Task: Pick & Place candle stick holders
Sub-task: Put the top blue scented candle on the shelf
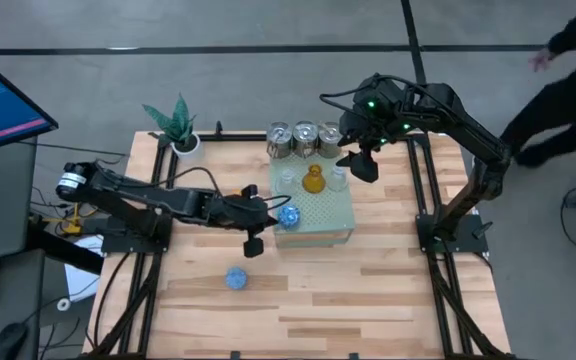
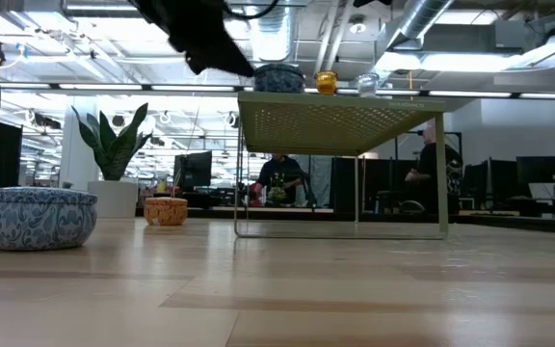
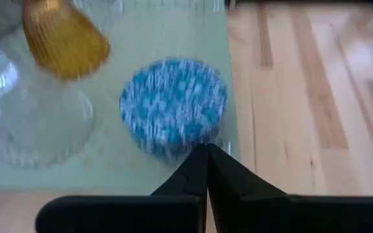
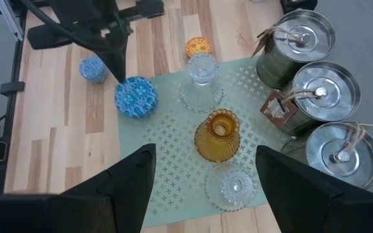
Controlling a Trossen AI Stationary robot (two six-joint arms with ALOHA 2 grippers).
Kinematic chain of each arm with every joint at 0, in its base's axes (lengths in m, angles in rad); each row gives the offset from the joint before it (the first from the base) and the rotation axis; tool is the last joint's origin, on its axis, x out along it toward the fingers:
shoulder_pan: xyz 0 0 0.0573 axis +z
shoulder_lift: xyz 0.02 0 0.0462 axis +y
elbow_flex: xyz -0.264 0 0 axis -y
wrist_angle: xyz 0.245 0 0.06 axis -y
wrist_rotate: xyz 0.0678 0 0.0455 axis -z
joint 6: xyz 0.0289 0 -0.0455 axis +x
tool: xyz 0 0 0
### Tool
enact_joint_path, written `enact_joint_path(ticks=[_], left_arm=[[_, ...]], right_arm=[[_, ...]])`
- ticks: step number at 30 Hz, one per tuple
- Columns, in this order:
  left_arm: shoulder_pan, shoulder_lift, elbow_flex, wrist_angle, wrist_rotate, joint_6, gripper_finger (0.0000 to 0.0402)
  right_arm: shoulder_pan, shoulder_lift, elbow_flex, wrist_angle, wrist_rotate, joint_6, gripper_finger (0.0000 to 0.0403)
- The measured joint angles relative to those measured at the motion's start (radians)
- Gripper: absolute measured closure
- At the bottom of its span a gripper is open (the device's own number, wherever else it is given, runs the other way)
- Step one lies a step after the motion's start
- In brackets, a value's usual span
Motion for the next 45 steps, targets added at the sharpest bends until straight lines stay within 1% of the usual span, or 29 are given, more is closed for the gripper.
enact_joint_path(ticks=[6, 12, 14, 16, 21, 25, 26, 28, 29, 35, 37, 40, 45], left_arm=[[0.011, 0.023, 0.001, 0.067, 0.018, 0.042, 0.0399], [0.046, 0.057, 0.001, 0.144, 0.079, 0.08, 0.04], [0.055, 0.056, 0.001, 0.135, 0.1, 0.078, 0.04], [0.051, 0.032, 0.001, 0.113, 0.099, 0.056, 0.0399], [0.05, -0.108, 0.001, 0.004, 0.094, -0.028, 0.0398], [0.049, -0.248, 0.0, -0.013, 0.066, -0.048, 0.0383], [0.049, -0.287, 0.001, -0.007, 0.066, -0.048, 0.0377], [0.048, -0.355, 0.001, -0.02, 0.065, -0.048, 0.0361], [0.049, -0.391, 0.001, -0.019, 0.063, -0.048, 0.0351], [0.046, -0.583, 0.001, -0.019, -0.004, -0.048, 0.0293], [0.046, -0.63, 0.001, -0.02, -0.018, -0.048, 0.028], [0.046, -0.669, 0.001, -0.026, -0.037, -0.048, 0.0268], [0.046, -0.694, 0.002, -0.047, -0.04, -0.048, 0.0266]], right_arm=[[0.019, 0.0, 0.0, -0.001, 0.001, 0.002, 0.0146], [0.052, 0.0, 0.0, -0.001, 0.003, -0.003, 0.0146], [0.071, 0.0, 0.0, 0.009, 0.004, -0.005, 0.0146], [0.097, 0.0, 0.0, 0.026, 0.005, -0.005, 0.0146], [0.178, -0.001, -0.041, 0.172, 0.035, -0.009, 0.0146], [0.233, 0.019, -0.093, 0.284, 0.049, -0.027, 0.0146], [0.246, 0.032, -0.099, 0.305, 0.056, -0.032, 0.0146], [0.254, 0.072, -0.107, 0.278, 0.058, -0.045, 0.0141], [0.26, 0.097, -0.106, 0.292, 0.057, -0.056, 0.0137], [0.302, 0.226, -0.104, 0.316, 0.072, -0.106, 0.0095], [0.321, 0.271, -0.099, 0.323, 0.084, -0.116, 0.0085], [0.335, 0.327, -0.076, 0.314, 0.098, -0.137, 0.0076], [0.333, 0.385, -0.054, 0.304, 0.108, -0.141, 0.0072]])
